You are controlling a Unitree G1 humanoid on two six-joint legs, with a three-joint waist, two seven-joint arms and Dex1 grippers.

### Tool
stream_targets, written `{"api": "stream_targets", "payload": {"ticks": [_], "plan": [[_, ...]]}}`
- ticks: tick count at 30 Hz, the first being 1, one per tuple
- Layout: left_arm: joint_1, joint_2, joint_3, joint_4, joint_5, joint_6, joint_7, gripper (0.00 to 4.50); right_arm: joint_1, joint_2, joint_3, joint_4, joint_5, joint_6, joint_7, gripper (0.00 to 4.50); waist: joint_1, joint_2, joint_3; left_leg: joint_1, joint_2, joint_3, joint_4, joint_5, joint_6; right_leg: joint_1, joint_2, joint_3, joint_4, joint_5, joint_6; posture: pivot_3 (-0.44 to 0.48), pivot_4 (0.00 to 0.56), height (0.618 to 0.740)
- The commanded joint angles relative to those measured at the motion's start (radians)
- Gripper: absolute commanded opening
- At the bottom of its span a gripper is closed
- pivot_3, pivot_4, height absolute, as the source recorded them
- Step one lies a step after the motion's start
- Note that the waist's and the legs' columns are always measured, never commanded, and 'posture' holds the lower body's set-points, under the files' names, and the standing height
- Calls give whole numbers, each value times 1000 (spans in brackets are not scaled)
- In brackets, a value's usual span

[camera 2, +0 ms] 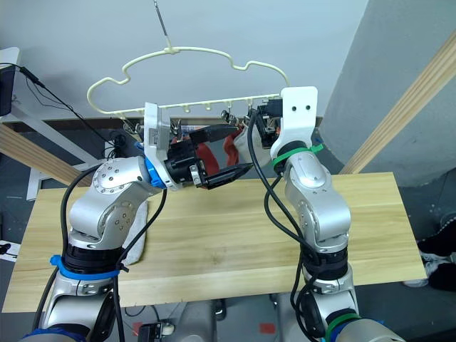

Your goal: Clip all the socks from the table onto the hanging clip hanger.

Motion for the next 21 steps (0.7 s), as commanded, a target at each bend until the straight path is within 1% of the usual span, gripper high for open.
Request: {"api": "stream_targets", "payload": {"ticks": [1, 6, 12, 21], "plan": [[-10, -3, -1, -35, -2, -3, 2, 4457, 18, -16, 26, -90, -9, 4, 8, 2822, 0, 0, 0, 0, 0, 0, 0, 0, 0, 0, 0, 0, 0, 0, 0, -111, 409, 701], [-11, -6, -6, -32, 2, -4, 0, 4457, 59, -36, 40, -130, -5, 28, 15, 2822, 0, 0, 0, 0, 0, 0, 0, 0, 0, 0, 0, 0, 0, 0, 0, -115, 410, 701], [-14, -7, -9, -27, 5, -5, -1, 4457, 67, -40, 49, -124, -20, 29, 6, 2822, -1, 0, 0, 0, 0, 0, 0, 0, 0, 0, 0, 0, 0, 0, 0, -118, 407, 701], [-16, -10, -12, -34, 1, -1, 1, 4457, 82, -91, 44, -143, -49, 28, 12, 2822, 0, 0, 0, 0, 0, 0, 0, 0, 0, 0, 0, 0, 0, 0, 0, -119, 405, 701]]}}
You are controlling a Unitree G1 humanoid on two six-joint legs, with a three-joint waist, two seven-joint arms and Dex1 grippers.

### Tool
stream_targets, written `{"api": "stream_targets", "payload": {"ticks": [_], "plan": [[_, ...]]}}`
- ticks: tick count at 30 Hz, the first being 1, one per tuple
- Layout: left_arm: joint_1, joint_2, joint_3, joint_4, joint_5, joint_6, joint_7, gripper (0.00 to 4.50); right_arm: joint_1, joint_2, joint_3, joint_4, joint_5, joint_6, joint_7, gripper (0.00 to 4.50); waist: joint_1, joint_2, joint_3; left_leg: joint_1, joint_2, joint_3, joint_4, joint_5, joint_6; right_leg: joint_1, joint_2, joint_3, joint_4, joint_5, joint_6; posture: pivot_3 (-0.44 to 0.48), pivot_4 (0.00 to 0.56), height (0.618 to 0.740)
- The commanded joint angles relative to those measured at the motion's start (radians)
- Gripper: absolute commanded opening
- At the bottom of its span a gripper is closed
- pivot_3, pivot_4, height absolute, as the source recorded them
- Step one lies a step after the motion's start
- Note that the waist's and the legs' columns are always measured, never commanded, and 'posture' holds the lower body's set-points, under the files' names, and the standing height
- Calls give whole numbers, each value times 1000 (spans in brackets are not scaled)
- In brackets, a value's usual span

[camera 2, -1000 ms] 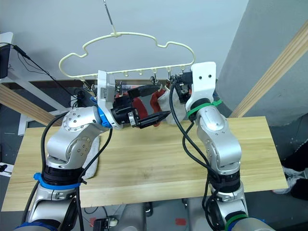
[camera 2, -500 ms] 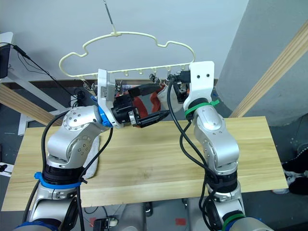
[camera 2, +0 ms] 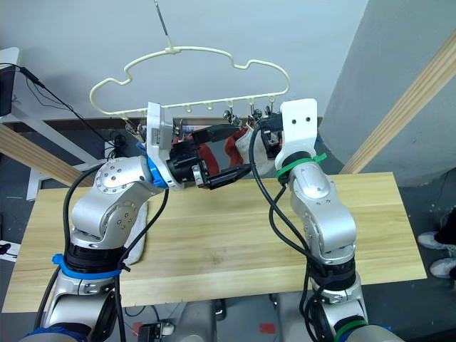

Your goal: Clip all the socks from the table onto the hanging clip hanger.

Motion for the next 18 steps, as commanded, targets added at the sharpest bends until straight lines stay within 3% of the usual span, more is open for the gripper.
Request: {"api": "stream_targets", "payload": {"ticks": [1, 7, 18], "plan": [[-11, -4, -2, -34, -1, -2, 1, 4457, 13, -17, -2, -76, -10, -5, 10, 2822, 0, 0, 0, 0, 0, 0, 0, 0, 0, 0, 0, 0, 0, 0, 0, -119, 405, 701], [-9, -1, -1, -35, 0, -3, 0, 4457, 27, -46, -15, -105, 6, 16, 35, 2822, 0, 0, 0, 0, 0, 0, 0, 0, 0, 0, 0, 0, 0, 0, 0, -121, 404, 701], [-18, -3, -3, -24, 3, -9, -6, 4457, -1, 54, -36, -81, 50, -1, 27, 2822, 0, 0, 0, 0, 0, 0, 0, 0, 0, 0, 0, 0, 0, 0, 0, -124, 403, 701]]}}
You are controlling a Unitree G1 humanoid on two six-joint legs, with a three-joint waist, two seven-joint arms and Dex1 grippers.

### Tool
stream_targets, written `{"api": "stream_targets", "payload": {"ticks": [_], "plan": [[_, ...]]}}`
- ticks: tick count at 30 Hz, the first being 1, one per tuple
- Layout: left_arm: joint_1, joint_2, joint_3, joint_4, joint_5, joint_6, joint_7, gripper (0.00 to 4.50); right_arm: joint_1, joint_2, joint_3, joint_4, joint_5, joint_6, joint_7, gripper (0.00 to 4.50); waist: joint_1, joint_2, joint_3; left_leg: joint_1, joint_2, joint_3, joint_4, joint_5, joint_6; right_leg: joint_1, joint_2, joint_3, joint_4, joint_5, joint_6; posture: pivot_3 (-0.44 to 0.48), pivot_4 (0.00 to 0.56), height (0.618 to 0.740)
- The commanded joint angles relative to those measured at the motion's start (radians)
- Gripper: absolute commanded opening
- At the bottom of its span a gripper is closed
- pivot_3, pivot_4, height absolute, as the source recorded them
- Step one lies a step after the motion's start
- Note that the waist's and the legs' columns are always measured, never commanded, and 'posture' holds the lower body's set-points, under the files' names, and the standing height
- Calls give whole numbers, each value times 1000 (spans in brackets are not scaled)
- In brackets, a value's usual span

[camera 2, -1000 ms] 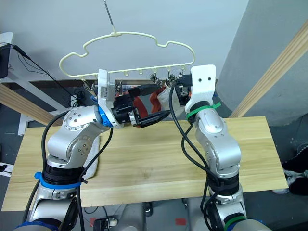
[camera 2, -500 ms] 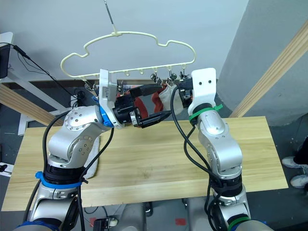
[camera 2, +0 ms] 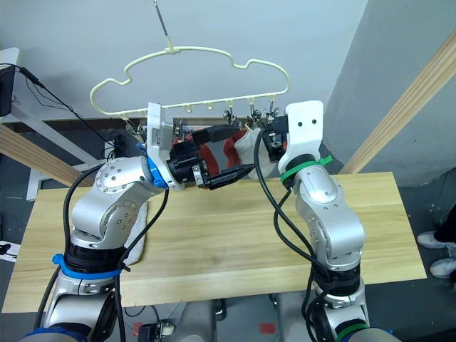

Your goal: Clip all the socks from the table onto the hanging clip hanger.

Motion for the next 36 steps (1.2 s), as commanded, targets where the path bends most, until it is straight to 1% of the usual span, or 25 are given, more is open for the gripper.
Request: {"api": "stream_targets", "payload": {"ticks": [1, 2, 5, 19, 24, 36], "plan": [[-17, -3, -1, -23, 2, -9, -5, 4457, -23, 21, -10, -10, 4, -35, -14, 2822, 0, 0, 0, 0, 0, 0, 0, 0, 0, 0, 0, 0, 0, 0, 0, -124, 403, 701], [-18, -2, -1, -22, 2, -9, -5, 4457, -27, 25, -11, -5, 2, -39, -16, 2822, 0, 0, 0, 0, 0, 0, 0, 0, 0, 0, 0, 0, 0, 0, 0, -124, 403, 701], [-18, -3, -3, -21, 3, -9, -6, 4500, -37, 40, -13, 10, 4, -47, -26, 2245, 0, 0, 0, 0, 0, 0, 0, 0, 0, 0, 0, 0, 0, 0, 0, -122, 406, 701], [-28, -12, -4, -16, 8, -8, 1, 4500, -94, 72, 0, 95, -5, -108, -41, 2245, 0, 0, 0, 0, 0, 0, 0, 0, 0, 0, 0, 0, 0, 0, 0, -119, 407, 701], [-31, -17, -2, -17, 7, -3, 4, 4500, -117, 98, -2, 127, 0, -130, -54, 2245, 0, 0, 0, 0, 0, 0, 0, 0, 0, 0, 0, 0, 0, 0, 0, -119, 407, 701], [-20, -5, -19, -18, 52, -14, 2, 4500, -118, 103, 3, 115, -18, -116, -85, 2245, 0, 0, 0, 0, 0, 0, 0, 0, 0, 0, 0, 0, 0, 0, 0, -117, 408, 701]]}}
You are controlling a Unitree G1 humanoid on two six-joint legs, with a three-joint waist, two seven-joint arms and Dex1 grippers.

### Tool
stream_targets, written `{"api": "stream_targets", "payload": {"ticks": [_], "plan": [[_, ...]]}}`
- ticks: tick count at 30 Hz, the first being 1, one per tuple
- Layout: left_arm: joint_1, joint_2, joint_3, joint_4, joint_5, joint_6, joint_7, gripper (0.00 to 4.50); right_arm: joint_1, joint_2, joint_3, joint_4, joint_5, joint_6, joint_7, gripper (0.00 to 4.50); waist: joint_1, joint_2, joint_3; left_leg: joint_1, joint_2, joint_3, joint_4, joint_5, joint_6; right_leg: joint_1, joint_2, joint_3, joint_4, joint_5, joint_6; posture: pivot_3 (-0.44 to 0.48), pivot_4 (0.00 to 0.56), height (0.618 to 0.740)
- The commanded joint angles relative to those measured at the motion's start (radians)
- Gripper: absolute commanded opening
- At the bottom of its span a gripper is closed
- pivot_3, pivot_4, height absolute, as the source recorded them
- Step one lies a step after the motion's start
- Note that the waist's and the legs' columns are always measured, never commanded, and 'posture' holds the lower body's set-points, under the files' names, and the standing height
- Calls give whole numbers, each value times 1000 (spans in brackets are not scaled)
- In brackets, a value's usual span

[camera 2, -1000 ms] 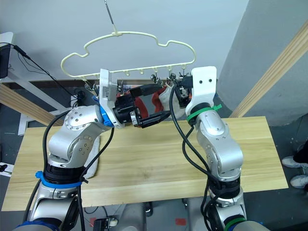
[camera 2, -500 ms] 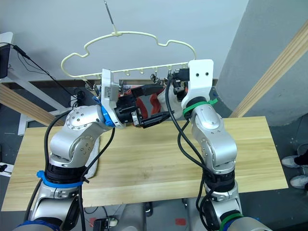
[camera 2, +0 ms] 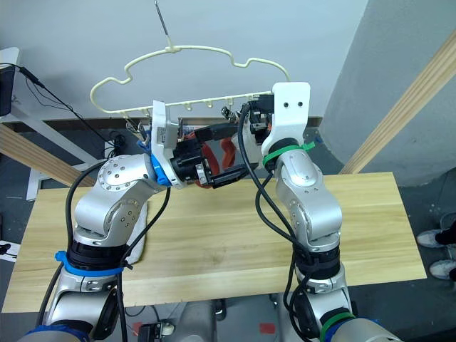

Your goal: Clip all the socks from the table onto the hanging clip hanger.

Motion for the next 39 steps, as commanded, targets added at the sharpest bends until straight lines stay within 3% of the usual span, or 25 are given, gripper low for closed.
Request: {"api": "stream_targets", "payload": {"ticks": [1, 12, 39], "plan": [[1, 4, -3, -29, 10, -12, 0, 4500, 0, -3, 9, -54, -17, 1, -15, 2245, 0, 0, 0, 0, 0, 0, 0, 0, 0, 0, 0, 0, 0, 0, 0, -117, 408, 701], [-4, -4, 2, -22, 14, -17, -3, 4500, 43, -50, 27, -96, -41, 19, -5, 2245, -1, 0, 0, 0, 0, 0, 0, 0, 0, 0, 0, 0, 0, 0, 0, -120, 410, 701], [-11, -18, 2, -19, 7, -11, 0, 4500, 35, 45, -47, -113, 26, 24, -39, 2245, 0, 0, 0, 0, 0, 0, 0, 0, 0, 0, 0, 0, 0, 0, 0, -134, 402, 701]]}}
